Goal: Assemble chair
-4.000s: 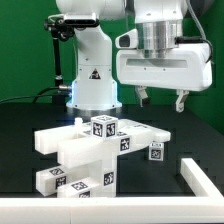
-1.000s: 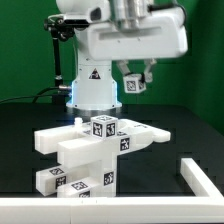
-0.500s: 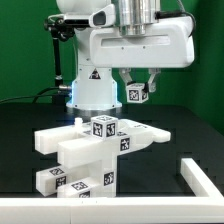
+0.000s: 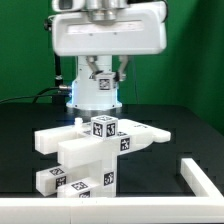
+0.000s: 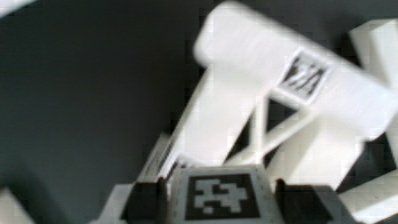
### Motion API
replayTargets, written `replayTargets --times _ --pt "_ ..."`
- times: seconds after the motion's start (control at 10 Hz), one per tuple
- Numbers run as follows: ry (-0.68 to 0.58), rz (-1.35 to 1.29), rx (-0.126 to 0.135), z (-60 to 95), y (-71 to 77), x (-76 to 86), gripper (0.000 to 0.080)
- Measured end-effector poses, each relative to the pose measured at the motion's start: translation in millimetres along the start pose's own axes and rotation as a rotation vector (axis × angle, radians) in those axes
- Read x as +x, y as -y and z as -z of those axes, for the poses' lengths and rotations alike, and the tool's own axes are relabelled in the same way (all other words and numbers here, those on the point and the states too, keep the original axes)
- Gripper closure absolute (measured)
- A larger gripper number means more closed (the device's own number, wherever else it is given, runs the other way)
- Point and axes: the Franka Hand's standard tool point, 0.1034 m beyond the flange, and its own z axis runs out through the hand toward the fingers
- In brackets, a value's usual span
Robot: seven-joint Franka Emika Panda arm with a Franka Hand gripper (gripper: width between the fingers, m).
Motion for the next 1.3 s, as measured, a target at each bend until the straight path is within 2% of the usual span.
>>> replayTargets --times 0.1,0.2,0.6,0.7,1.0,1.3 --pt "-0.010 0.072 -0.032 -8.2 -11.9 16.4 0.0515" --pt "-0.035 0.083 -0.041 -15.6 -14.6 23.5 0.0515" --pt "-0.039 0.108 -0.044 -17.4 -16.0 24.8 0.0515" --pt "-0.052 0.133 -0.057 -22.8 -23.3 29.7 0.0515" --pt "-0.050 0.135 -0.065 -32.3 -16.8 22.5 0.0515" --pt "-0.047 0.137 -0.078 -39.9 -19.9 22.4 0.0515"
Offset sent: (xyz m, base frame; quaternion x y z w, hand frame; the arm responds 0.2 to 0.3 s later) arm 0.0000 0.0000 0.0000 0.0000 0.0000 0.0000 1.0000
